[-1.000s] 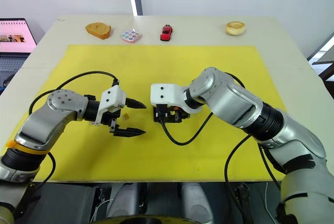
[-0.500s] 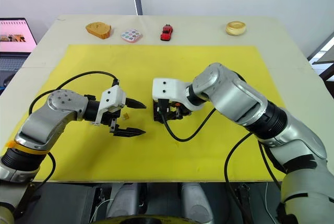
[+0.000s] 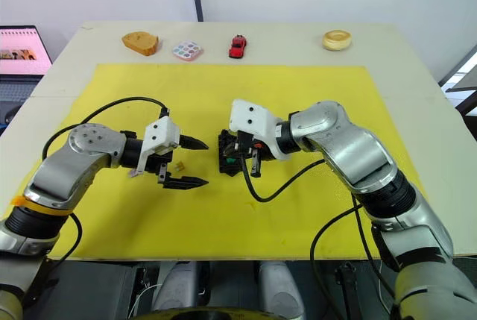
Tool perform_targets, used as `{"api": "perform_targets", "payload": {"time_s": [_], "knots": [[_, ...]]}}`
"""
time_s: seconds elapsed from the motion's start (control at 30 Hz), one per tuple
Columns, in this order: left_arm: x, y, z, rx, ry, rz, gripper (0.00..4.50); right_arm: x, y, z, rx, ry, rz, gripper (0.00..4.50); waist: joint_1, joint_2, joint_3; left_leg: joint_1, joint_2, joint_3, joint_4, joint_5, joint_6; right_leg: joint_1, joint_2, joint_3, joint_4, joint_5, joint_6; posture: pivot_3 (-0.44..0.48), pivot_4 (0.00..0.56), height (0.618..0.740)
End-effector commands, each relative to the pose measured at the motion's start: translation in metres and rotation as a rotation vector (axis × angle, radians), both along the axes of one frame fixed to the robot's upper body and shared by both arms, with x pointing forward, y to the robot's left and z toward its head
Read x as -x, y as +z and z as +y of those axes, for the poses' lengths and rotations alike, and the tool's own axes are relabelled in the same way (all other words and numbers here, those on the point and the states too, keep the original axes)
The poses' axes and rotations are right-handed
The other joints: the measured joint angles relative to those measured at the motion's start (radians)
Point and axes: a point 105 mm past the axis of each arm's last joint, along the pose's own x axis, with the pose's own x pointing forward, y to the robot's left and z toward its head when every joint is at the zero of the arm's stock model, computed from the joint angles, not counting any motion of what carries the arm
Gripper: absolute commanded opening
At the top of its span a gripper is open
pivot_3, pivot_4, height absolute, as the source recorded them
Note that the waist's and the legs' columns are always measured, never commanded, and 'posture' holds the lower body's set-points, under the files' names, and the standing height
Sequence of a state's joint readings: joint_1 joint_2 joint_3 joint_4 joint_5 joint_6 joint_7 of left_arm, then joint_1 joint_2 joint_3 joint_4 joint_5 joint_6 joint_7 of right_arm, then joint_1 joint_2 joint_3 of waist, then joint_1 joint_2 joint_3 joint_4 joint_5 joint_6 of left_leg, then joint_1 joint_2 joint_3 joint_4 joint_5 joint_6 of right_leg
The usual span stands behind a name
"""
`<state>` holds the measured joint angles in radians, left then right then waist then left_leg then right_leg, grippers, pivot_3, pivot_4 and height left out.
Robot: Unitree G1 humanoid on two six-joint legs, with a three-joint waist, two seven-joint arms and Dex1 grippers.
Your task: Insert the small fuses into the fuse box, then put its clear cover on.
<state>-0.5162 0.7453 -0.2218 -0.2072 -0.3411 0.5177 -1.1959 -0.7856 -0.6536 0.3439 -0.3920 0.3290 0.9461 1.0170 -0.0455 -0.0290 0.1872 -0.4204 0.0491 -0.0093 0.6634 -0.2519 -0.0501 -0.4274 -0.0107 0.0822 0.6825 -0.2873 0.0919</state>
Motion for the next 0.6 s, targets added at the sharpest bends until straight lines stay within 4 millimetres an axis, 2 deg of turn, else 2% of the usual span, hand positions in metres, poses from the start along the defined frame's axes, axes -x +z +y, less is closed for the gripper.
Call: {"api": "perform_targets", "payload": {"time_s": [0.03, 0.33, 0.6], "knots": [[-0.001, 0.007, -0.001, 0.004, -0.012, -0.04, 4.5, -0.002, 0.003, -0.002, -0.038, -0.024, -0.016, 0.01, 0.001, 0.0, 0.0, 0.0, 0.0, 0.0, 0.0, 0.0, 0.0, 0.0, 0.0, 0.0, 0.0, 0.0, 0.0, 0.0, 0.15, 0.74], [-0.002, 0.007, -0.002, 0.004, -0.014, -0.04, 4.5, -0.011, -0.02, -0.008, -0.052, -0.09, 0.065, 0.01, 0.0, 0.0, 0.0, 0.0, 0.0, 0.0, 0.0, 0.0, 0.0, 0.0, 0.0, 0.0, 0.0, 0.0, 0.0, 0.0, 0.15, 0.74], [-0.001, 0.007, -0.002, 0.004, -0.012, -0.039, 4.5, -0.011, -0.022, -0.007, -0.074, -0.095, 0.106, 0.01, 0.001, 0.0, 0.0, 0.0, 0.0, 0.0, 0.0, 0.0, 0.0, 0.0, 0.0, 0.0, 0.0, 0.0, 0.0, 0.0, 0.15, 0.74]]}}
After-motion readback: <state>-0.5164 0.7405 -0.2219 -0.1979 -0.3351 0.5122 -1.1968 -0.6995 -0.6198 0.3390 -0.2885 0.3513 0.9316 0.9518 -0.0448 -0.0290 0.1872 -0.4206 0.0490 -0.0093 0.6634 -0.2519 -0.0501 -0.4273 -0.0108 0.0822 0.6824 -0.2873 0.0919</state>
